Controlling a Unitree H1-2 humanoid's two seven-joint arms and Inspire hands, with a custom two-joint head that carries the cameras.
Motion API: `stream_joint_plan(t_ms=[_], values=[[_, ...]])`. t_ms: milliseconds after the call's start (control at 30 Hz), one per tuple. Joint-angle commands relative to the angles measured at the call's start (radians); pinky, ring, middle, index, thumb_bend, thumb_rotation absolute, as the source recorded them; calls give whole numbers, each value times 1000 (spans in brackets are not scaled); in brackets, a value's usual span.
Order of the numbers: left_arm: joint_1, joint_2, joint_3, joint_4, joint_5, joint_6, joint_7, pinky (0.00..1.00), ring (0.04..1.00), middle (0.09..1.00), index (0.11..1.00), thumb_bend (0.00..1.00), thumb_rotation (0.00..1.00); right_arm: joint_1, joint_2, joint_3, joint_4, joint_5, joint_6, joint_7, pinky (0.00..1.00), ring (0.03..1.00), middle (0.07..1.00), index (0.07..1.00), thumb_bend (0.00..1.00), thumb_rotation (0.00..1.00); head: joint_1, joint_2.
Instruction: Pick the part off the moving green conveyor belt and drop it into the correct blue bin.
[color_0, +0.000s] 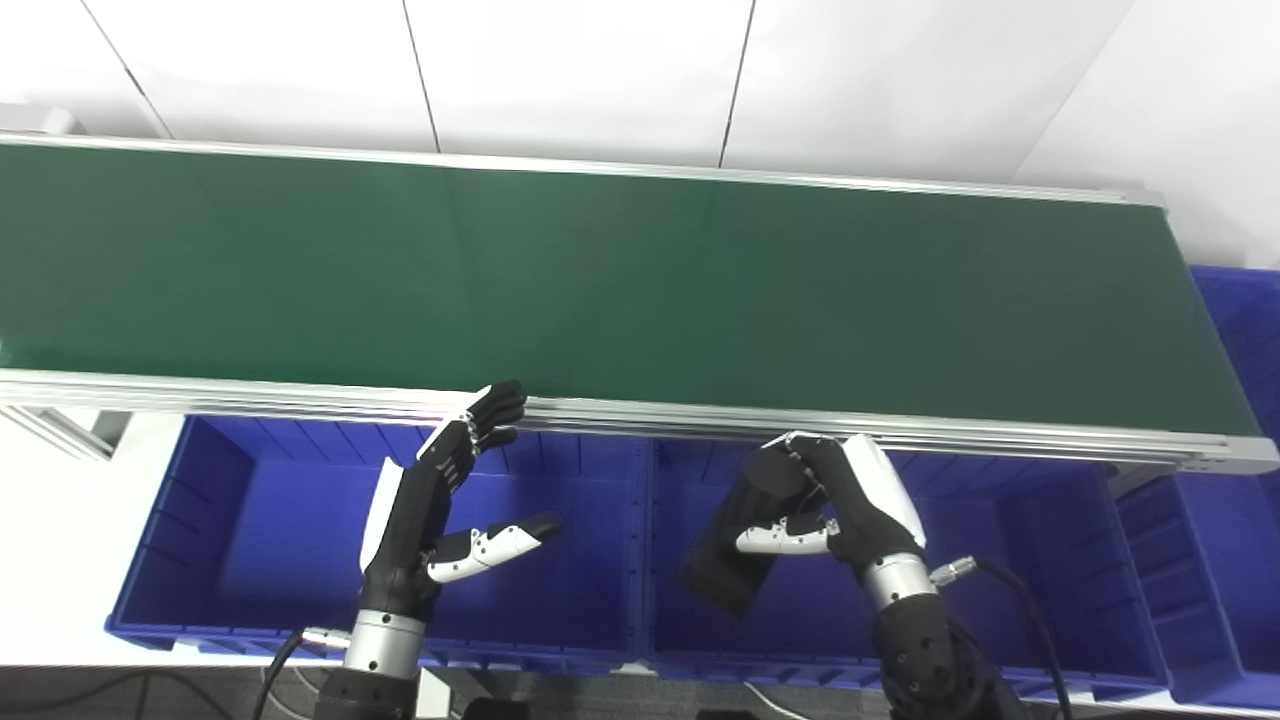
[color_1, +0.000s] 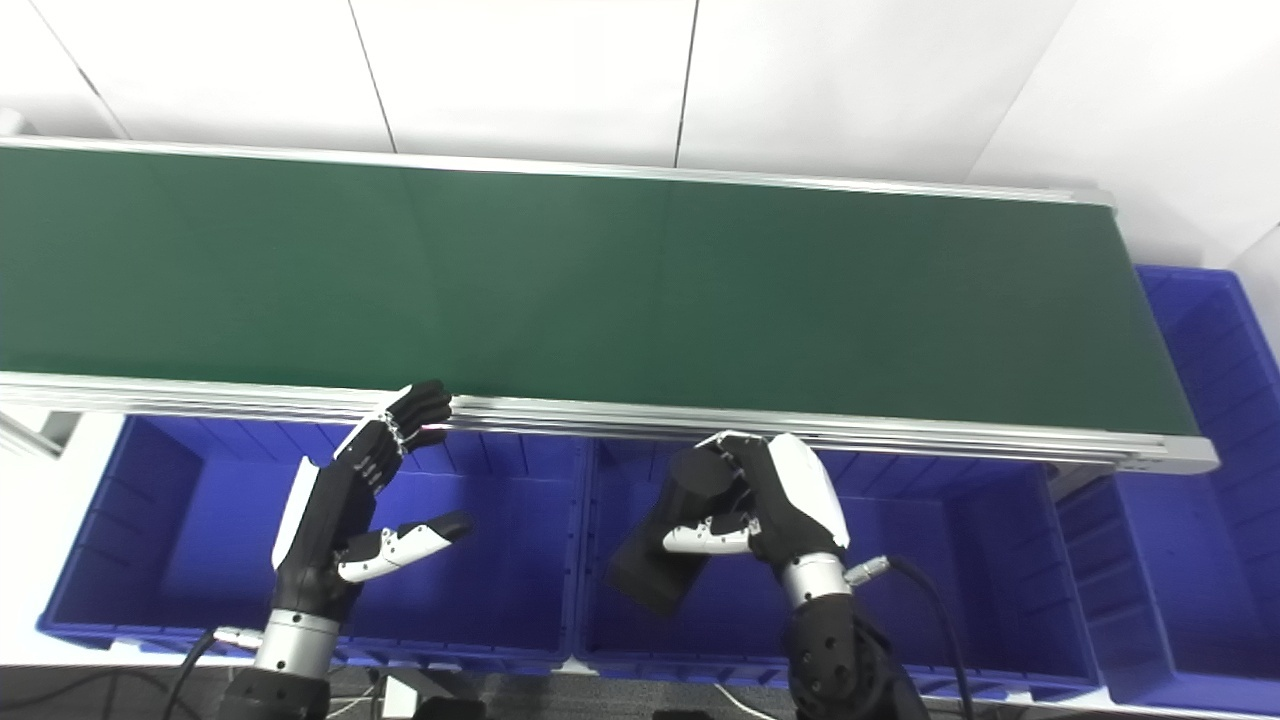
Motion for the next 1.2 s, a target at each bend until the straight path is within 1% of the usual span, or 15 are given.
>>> stream_joint_plan(t_ms=[0,33,67,100,200,233,300,467,533,633,733,800,900,1000,1167], values=[[-10,-3,8,-4,0,-33,-21,771,825,838,834,808,392,-8,-10,9,-38,-12,2,8,584,719,831,822,683,196,0,-5],[-9,-3,10,-1,0,-34,-24,775,823,833,833,806,385,-6,-11,11,-43,-15,0,9,664,814,899,882,762,265,0,-5],[-8,-2,12,2,1,-34,-27,776,823,832,832,805,383,-1,-16,16,-50,-15,-12,9,691,846,922,902,789,288,1,-6],[-8,-2,14,3,3,-34,-30,777,822,831,833,808,388,2,-19,19,-56,-16,-20,9,769,914,962,940,828,336,1,-6],[-4,-2,19,4,5,-34,-38,778,822,830,834,809,391,23,-21,20,-80,-5,-41,-3,817,954,986,962,852,365,2,-8],[-3,-1,19,4,4,-35,-40,781,825,832,835,808,392,39,-18,17,-96,5,-56,-15,842,982,995,985,894,378,2,-8],[-1,1,21,6,2,-35,-44,784,827,833,835,807,389,62,-12,10,-115,22,-80,-37,851,996,999,996,920,384,2,-8],[2,3,26,7,0,-35,-50,785,830,835,835,806,384,120,26,-12,-146,49,-135,-120,828,1000,1000,1000,969,432,10,-14],[4,3,28,7,-3,-35,-54,784,830,835,835,805,382,140,46,-31,-146,111,-197,-149,825,1000,1000,1000,967,427,13,-15],[5,5,32,7,-3,-34,-63,785,832,838,836,806,387,159,64,-52,-139,211,-291,-166,859,998,1000,1000,942,372,16,-17],[7,4,36,9,-3,-34,-71,788,837,844,837,808,392,173,50,-55,-132,293,-362,-143,833,954,994,1000,942,451,21,-22],[9,5,38,9,0,-34,-76,788,838,847,840,807,395,180,41,-56,-126,377,-400,-113,835,942,984,1000,939,435,27,-28],[10,3,40,7,-4,-34,-85,784,836,848,842,810,399,185,32,-57,-117,455,-423,-80,848,935,970,1000,940,401,37,-35],[10,2,38,9,-19,-34,-99,789,844,854,840,807,378,189,16,-55,-111,502,-434,-48,810,887,917,978,959,361,47,-41],[1,3,41,10,-5,-34,-114,781,841,857,849,806,380,197,8,-56,-109,523,-446,-25,791,869,895,961,954,331,47,-56]])
